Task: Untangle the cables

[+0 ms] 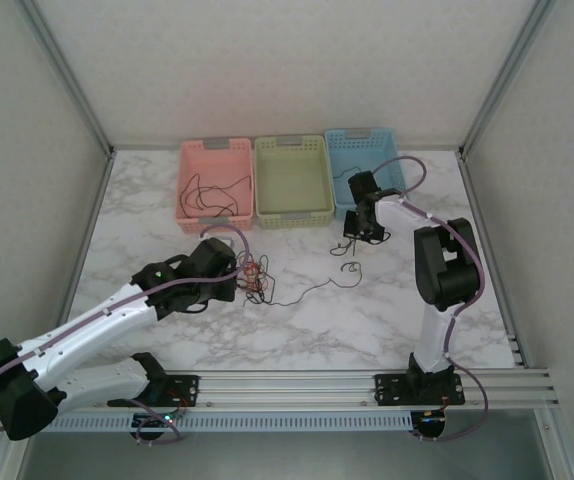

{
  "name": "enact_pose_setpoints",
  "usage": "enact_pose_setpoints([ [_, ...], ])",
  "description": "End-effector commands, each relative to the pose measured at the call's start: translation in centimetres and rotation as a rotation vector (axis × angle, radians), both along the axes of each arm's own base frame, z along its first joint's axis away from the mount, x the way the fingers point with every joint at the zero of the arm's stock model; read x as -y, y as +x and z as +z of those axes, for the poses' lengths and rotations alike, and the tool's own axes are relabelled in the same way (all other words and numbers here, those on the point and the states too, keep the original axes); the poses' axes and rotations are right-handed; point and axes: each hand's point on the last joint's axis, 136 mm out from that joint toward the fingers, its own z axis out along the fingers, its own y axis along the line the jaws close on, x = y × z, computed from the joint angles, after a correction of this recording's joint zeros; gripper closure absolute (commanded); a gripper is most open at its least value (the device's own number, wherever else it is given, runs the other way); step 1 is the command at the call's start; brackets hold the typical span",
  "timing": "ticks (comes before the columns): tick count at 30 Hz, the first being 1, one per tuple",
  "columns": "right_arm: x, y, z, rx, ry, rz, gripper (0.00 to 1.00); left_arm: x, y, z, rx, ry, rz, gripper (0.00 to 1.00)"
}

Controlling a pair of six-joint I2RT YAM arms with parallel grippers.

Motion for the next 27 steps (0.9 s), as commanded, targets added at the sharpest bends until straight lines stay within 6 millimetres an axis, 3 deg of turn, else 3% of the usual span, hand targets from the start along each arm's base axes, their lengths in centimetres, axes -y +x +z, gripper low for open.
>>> enact_pose_setpoints([
  [1, 0.0, -0.3, 2.2, 0.037, 0.007, -0.007, 1.00, 0.4, -0.4, -0.7, -0.022, -0.007, -0.010, 0.99],
  [3, -0.3, -0.6, 3.1, 0.046, 0.026, -0.008, 1.00, 0.5, -0.3, -0.8, -0.022, -0.007, -0.010, 0.90],
  [6, -0.8, -1.1, 4.8, 0.068, 0.085, -0.026, 1.00, 0.6, -0.2, -0.6, -0.019, -0.011, -0.012, 0.62],
  [12, -2.0, -2.4, 9.3, 0.139, 0.257, -0.099, 1.00, 0.5, 0.1, 1.3, 0.022, -0.029, -0.008, 0.31],
  [19, -4.4, -3.5, 14.8, 0.218, 0.537, -0.172, 1.00, 1.1, 0.1, 6.4, 0.141, -0.158, -0.048, 0.21],
  [27, -8.1, -5.1, 21.2, 0.249, 0.929, -0.273, 1.00, 7.6, -1.0, 13.8, 0.233, -0.582, -0.256, 0.20],
])
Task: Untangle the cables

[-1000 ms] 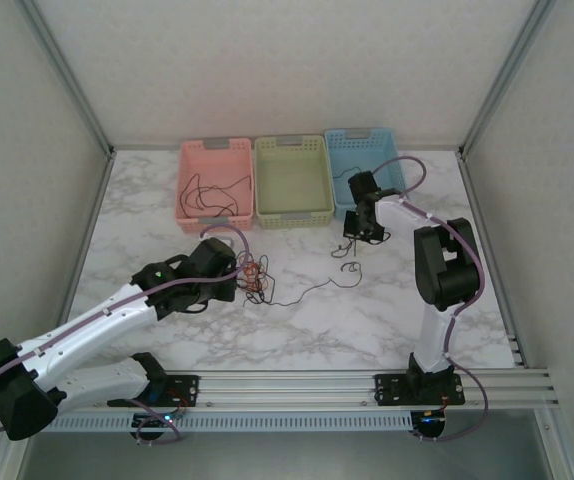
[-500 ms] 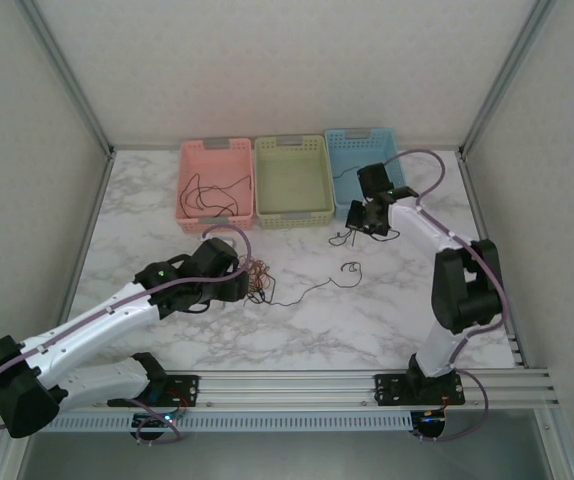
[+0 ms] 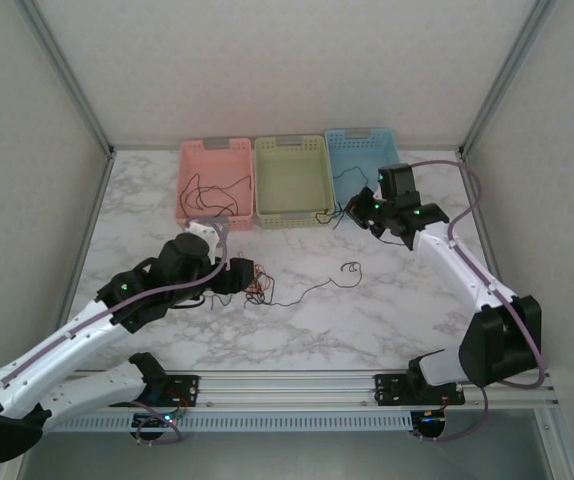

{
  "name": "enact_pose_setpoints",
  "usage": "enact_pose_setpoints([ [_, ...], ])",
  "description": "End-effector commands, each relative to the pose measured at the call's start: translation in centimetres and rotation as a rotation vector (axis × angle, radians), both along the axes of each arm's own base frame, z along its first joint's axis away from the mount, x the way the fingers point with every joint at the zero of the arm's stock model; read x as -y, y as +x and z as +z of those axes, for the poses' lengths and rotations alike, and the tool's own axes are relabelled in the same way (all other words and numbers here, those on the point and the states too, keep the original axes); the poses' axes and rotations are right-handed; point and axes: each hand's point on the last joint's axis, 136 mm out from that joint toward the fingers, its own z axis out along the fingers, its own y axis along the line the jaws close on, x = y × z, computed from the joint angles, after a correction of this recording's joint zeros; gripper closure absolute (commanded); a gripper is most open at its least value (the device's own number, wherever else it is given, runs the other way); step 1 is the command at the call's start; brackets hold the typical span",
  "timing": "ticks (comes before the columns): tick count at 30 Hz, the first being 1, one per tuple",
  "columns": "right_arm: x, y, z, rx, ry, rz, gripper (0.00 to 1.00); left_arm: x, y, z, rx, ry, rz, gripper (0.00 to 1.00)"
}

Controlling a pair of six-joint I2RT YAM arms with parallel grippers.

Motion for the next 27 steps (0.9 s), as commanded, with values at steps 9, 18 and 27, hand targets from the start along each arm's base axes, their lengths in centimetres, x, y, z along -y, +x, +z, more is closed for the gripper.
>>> enact_pose_setpoints([
  [9, -6.4, -2.7, 7.6, 0.036, 0.379, -0.037, 1.00, 9.0, 2.3, 7.5, 0.145, -0.285, -0.218, 0.20],
  [18, -8.2, -3.8, 9.0, 0.042, 0.419, -0.004, 1.00, 11.1, 5.1, 8.2, 0.196, -0.260, -0.198, 0.27],
  [27, -8.4, -4.1, 9.3, 0.039, 0.436, -0.001, 1.00, 12.3, 5.9, 6.4, 0.165, -0.244, -0.202, 0.36],
])
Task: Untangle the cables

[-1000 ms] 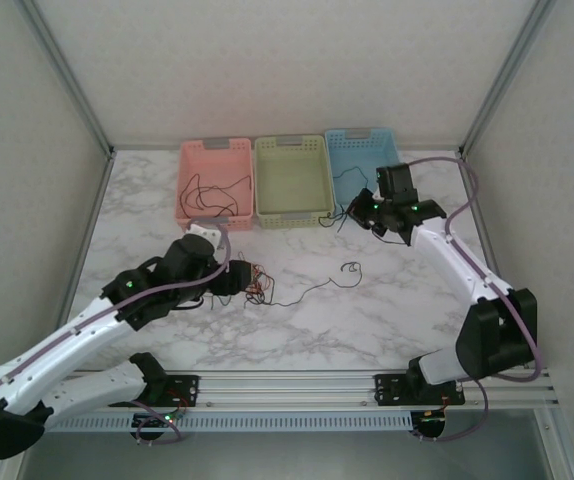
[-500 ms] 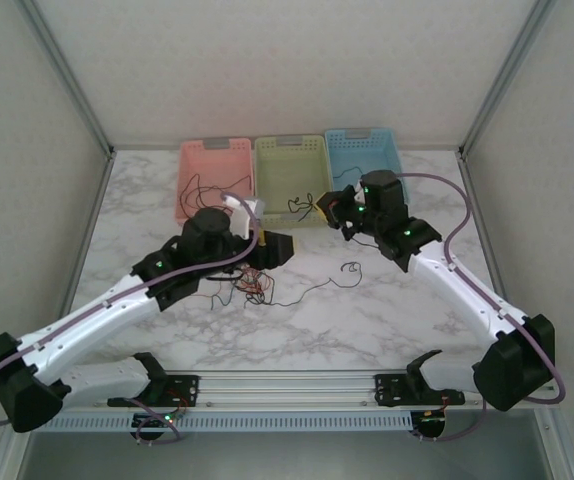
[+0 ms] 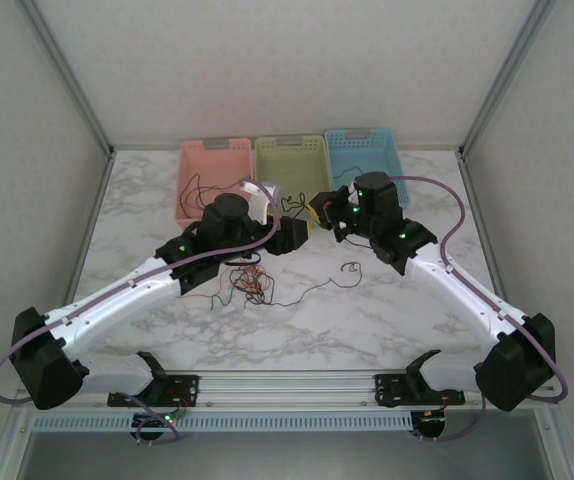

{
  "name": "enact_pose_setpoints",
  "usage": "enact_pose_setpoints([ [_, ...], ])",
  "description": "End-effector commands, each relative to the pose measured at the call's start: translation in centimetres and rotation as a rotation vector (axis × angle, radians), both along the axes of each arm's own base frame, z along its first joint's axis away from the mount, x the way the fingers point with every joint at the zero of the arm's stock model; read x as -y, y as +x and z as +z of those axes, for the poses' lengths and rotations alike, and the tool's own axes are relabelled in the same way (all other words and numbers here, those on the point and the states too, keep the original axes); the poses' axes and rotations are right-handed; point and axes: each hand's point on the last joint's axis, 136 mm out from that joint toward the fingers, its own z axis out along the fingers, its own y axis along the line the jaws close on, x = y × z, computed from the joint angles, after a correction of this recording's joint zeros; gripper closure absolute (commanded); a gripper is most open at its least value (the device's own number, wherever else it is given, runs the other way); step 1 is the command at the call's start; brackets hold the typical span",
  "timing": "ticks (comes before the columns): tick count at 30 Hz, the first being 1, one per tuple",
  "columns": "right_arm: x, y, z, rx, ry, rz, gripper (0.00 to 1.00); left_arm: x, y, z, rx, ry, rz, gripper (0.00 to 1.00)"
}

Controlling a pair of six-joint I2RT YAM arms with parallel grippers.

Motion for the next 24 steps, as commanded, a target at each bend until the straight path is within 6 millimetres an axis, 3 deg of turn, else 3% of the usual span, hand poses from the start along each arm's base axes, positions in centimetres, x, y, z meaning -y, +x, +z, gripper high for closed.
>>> enact_pose_setpoints([
  [1, 0.0, 0.0, 3.0, 0.063, 0.050, -0.017, 1.00, 0.6, 0.2, 1.5, 0.049, -0.027, -0.008, 0.37],
  [6, -0.1, -0.1, 3.3, 0.065, 0.059, -0.009, 1.00, 0.4, 0.7, 1.2, 0.050, -0.013, 0.013, 0.48],
  [15, -0.1, -0.3, 3.4, 0.066, 0.056, -0.001, 1.00, 0.3, 1.4, 1.1, 0.060, 0.009, 0.043, 0.51],
  [24, -0.1, -0.5, 3.6, 0.070, 0.051, 0.009, 1.00, 0.0, 2.2, 0.7, 0.060, 0.034, 0.071, 0.88],
])
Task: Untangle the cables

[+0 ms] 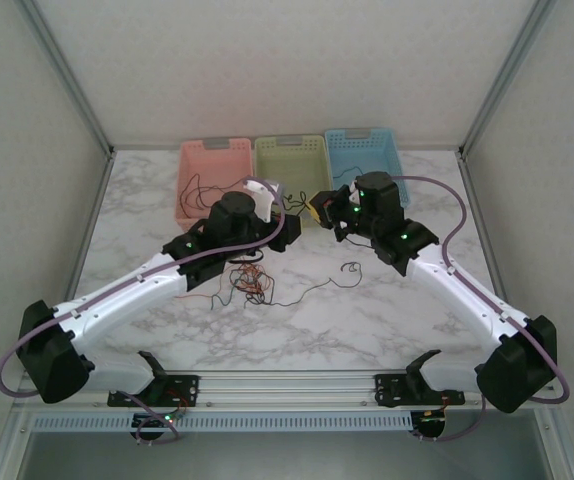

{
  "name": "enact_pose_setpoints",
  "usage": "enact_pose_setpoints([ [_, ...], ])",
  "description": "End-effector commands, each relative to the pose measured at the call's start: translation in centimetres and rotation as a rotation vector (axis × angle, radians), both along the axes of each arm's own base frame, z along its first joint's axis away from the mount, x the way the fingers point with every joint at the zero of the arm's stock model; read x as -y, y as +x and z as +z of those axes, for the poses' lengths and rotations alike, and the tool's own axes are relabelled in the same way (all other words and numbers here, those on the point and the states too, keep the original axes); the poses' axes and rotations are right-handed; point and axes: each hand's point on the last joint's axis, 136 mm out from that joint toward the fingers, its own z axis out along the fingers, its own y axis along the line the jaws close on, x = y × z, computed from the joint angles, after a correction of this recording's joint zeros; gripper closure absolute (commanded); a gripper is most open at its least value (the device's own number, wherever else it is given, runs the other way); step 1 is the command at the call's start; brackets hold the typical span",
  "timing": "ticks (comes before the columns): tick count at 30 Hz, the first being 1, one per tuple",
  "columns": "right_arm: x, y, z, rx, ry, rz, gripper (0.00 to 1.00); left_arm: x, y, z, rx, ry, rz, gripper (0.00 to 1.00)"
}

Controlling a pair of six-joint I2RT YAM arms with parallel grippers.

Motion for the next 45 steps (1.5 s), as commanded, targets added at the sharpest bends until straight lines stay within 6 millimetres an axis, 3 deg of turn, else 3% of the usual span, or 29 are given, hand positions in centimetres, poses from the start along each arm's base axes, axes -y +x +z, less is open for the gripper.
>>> enact_pose_setpoints([
  [1, -0.1, -0.4, 2.8, 0.059, 0.031, 0.006, 1.00, -0.1, 0.8, 1.5, 0.039, -0.011, 0.030, 0.94],
  [2, 0.0, -0.4, 2.8, 0.062, 0.026, 0.005, 1.00, -0.2, 0.9, 1.5, 0.039, -0.011, 0.033, 1.00],
  [8, 1.1, 0.0, 2.5, 0.084, -0.035, -0.028, 1.00, -1.4, 0.1, 1.0, 0.030, 0.003, 0.040, 1.00],
  [11, 2.7, 0.5, 2.5, 0.119, -0.106, -0.080, 1.00, -2.2, -0.9, 0.8, 0.019, -0.006, 0.034, 1.00],
  [17, 6.9, 2.0, 1.9, 0.179, -0.272, -0.205, 1.00, -3.3, -5.2, 0.0, -0.055, -0.046, -0.084, 1.00],
  [28, 14.7, 3.9, 0.2, 0.227, -0.542, -0.425, 1.00, -8.2, -11.5, 2.0, -0.049, -0.110, -0.155, 1.00],
  [36, 17.5, 3.6, -0.1, 0.231, -0.608, -0.479, 1.00, -11.8, -12.2, 3.3, 0.020, -0.068, -0.065, 1.00],
  [42, 16.0, 4.1, -0.7, 0.227, -0.563, -0.416, 1.00, -12.3, -11.3, 3.0, 0.024, -0.039, -0.015, 1.00],
  [43, 15.5, 4.4, -0.8, 0.226, -0.547, -0.402, 1.00, -12.4, -10.9, 2.8, 0.022, -0.030, 0.009, 0.97],
  [45, 14.5, 5.2, -1.2, 0.213, -0.517, -0.375, 1.00, -12.9, -9.9, 2.5, 0.013, -0.001, 0.072, 0.61],
])
